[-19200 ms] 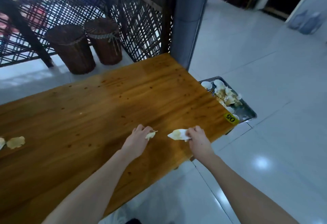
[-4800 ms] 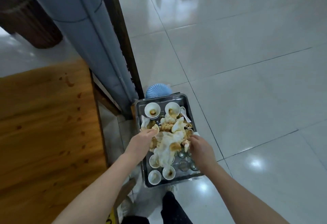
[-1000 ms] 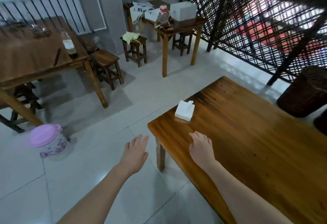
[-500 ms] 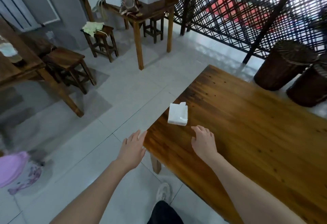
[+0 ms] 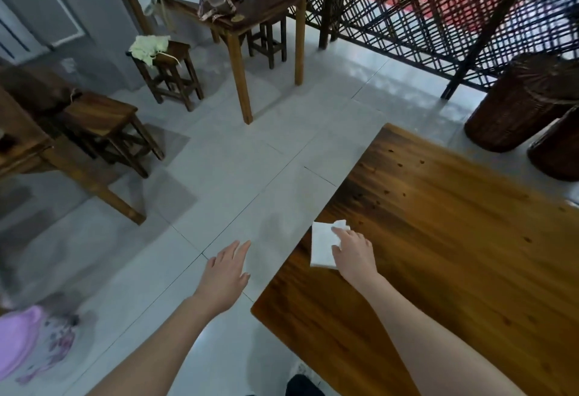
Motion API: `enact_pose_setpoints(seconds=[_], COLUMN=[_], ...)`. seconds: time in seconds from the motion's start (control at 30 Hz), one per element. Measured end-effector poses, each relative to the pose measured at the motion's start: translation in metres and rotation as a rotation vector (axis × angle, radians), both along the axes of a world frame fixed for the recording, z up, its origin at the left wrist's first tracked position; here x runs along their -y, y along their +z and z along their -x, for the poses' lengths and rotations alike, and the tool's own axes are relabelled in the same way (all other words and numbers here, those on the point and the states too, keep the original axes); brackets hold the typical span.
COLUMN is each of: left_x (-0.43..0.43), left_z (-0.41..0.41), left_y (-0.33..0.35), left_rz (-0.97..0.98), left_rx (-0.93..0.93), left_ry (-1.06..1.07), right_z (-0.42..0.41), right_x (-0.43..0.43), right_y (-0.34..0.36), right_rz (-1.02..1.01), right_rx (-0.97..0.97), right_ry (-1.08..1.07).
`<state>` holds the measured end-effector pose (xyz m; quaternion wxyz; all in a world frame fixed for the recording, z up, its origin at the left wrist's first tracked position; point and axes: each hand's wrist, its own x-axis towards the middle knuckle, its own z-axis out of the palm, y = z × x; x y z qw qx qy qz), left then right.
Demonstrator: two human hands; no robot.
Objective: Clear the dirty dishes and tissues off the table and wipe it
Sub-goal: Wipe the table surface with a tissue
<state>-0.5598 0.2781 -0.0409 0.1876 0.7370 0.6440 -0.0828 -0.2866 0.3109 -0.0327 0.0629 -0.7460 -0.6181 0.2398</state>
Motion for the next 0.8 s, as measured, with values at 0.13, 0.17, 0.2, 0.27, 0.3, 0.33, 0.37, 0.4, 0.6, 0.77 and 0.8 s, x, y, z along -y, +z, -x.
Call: enact_pose_setpoints(seconds=[0.13,0.17,0.2,0.27,0.3,0.33,0.37,0.4,0.6,0.77,0.8], left_x=[-0.017,-0.022,-0.027,-0.036,-0.040,-0.044,-0.048,-0.052,-0.068,-0.073,-0.074], left_z=[0.000,-0.001,-0.002,-0.005,-0.006,-0.008,-0.010,-0.013,-0.042,-0.051,-0.053], left_y=[-0.005,-0.006,-0.006,-0.007,-0.007,-0.007,-0.008,-0.009,-0.016,-0.027,-0.029], left_rz=[0.001,-0.004,-0.008,-0.010,-0.003,0.009,0.026,0.041,0.168,0.237,0.241], left_rx=[0.025,0.035,0.045,0.069,0.083,0.097,0.111,0.127,0.328,0.381,0.386], left_ry=[-0.020,-0.028,-0.041,-0.072,-0.091,-0.113,-0.138,-0.162,-0.197,-0.214,-0.227], right_z=[0.004,0.004,0.004,0.004,0.004,0.004,0.004,0.004,0.012,0.015,0.015], right_x=[-0.008,-0.009,-0.011,-0.013,-0.014,-0.014,-0.013,-0.012,-0.005,-0.009,-0.009], right_y=[-0.004,-0.004,-0.003,0.000,0.003,0.006,0.010,0.013,0.033,0.048,0.051], right_rz=[0.005,-0.001,-0.004,0.013,0.028,0.041,0.052,0.051,0.030,0.021,0.019], right_rx=[0.025,0.040,0.055,0.096,0.119,0.131,0.134,0.134,0.112,0.096,0.088], right_ry=[-0.003,-0.011,-0.019,-0.014,-0.008,-0.010,-0.021,-0.035,-0.069,-0.128,-0.142])
